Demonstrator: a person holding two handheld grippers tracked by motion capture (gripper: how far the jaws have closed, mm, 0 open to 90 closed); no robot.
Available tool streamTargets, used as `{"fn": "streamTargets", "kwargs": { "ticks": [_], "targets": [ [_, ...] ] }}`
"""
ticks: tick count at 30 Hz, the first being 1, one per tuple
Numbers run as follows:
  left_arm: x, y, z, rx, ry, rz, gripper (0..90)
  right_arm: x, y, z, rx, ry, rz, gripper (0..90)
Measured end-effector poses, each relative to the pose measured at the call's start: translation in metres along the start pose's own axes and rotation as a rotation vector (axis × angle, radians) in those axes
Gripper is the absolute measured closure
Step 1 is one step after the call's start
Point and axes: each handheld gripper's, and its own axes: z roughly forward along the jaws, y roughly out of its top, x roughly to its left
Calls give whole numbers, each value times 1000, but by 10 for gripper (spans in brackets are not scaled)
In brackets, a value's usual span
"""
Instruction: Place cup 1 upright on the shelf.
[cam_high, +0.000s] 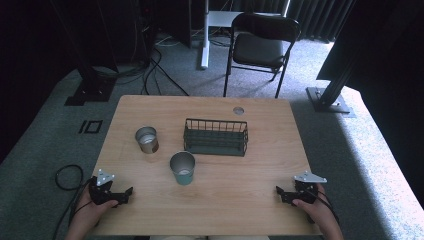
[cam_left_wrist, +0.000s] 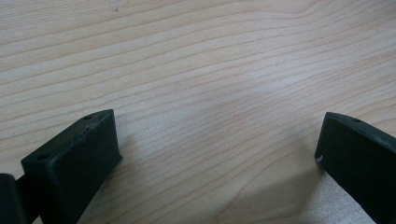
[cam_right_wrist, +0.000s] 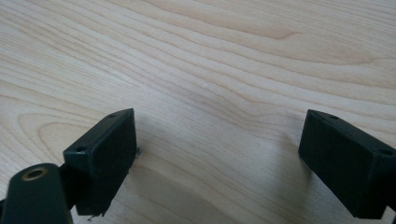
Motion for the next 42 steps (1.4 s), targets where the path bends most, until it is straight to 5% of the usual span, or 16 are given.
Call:
{"fn": "streamTargets", "kwargs": {
  "ticks": [26,42],
  "targets": [
    [0,0,0,0,0,0,2,4,8,0,-6,27,-22,111],
    [0,0,0,1,0,0,2,32,28,16,-43,119,-97,111]
  ]
}}
